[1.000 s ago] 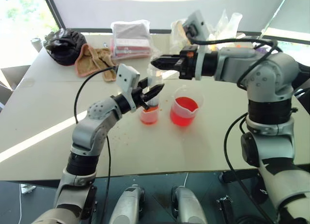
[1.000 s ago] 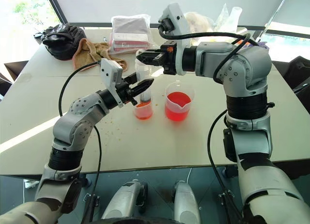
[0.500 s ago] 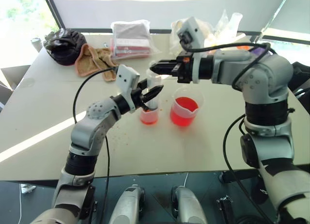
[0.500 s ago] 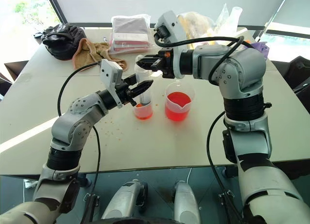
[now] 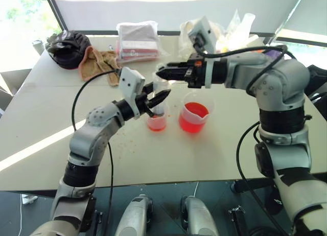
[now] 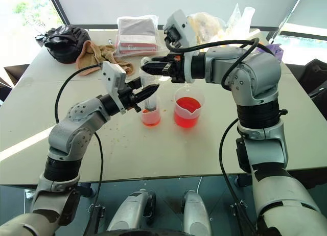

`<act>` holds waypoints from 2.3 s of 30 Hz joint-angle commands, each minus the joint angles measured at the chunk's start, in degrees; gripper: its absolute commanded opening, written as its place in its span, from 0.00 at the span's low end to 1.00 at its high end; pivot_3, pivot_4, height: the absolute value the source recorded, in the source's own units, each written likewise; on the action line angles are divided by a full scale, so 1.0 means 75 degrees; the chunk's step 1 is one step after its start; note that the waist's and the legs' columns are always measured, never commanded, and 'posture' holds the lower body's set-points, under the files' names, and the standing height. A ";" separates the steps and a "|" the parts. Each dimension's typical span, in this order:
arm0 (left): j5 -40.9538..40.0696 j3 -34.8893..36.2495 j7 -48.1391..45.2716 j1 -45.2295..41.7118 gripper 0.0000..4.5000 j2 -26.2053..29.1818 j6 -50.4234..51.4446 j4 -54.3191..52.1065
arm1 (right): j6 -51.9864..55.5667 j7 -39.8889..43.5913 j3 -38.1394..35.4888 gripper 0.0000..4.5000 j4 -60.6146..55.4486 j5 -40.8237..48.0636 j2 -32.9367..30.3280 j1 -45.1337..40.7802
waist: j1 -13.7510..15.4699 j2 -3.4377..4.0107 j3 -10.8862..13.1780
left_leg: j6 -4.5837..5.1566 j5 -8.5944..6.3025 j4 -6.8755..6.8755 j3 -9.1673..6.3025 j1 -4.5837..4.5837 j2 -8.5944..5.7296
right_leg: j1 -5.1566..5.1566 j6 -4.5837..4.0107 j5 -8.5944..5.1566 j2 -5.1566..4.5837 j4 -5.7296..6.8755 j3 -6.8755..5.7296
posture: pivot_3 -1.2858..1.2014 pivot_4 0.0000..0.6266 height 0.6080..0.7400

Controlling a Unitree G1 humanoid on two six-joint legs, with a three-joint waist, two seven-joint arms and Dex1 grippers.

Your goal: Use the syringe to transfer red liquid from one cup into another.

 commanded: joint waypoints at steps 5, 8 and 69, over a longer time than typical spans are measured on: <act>-0.0106 0.0464 0.0336 -0.0316 0.33 -0.0101 -0.0227 -0.0223 | 0.0085 0.0125 -0.0142 0.86 0.0198 -0.0101 -0.0333 -0.0415 | 0.0023 0.0000 0.0000 | -0.0001 -0.0001 -0.0001 0.0000 -0.0001 0.0000 | -0.0001 0.0000 0.0000 -0.0001 -0.0002 0.0000 | 0.52 0.24 1.00; -0.0113 0.0471 0.0335 -0.0324 0.33 -0.0146 -0.0212 -0.0205 | 0.0057 0.0077 -0.0470 0.86 0.0383 -0.0107 -0.0608 -0.0579 | 0.0034 0.0000 0.0000 | -0.0002 -0.0001 -0.0001 -0.0001 -0.0002 -0.0001 | 0.0000 -0.0001 0.0000 -0.0004 -0.0004 0.0000 | 0.52 0.24 1.00; -0.5604 0.2383 0.6297 -0.1565 0.33 0.1070 0.7868 0.3124 | -0.0458 0.1577 -0.0618 0.86 -0.3141 0.0172 -0.4266 0.2680 | 0.0043 0.0000 0.0005 | -0.0040 -0.0007 0.0010 -0.0001 0.0007 -0.0002 | 0.0007 0.0009 0.0004 -0.0004 0.0003 0.0006 | 0.52 0.24 1.00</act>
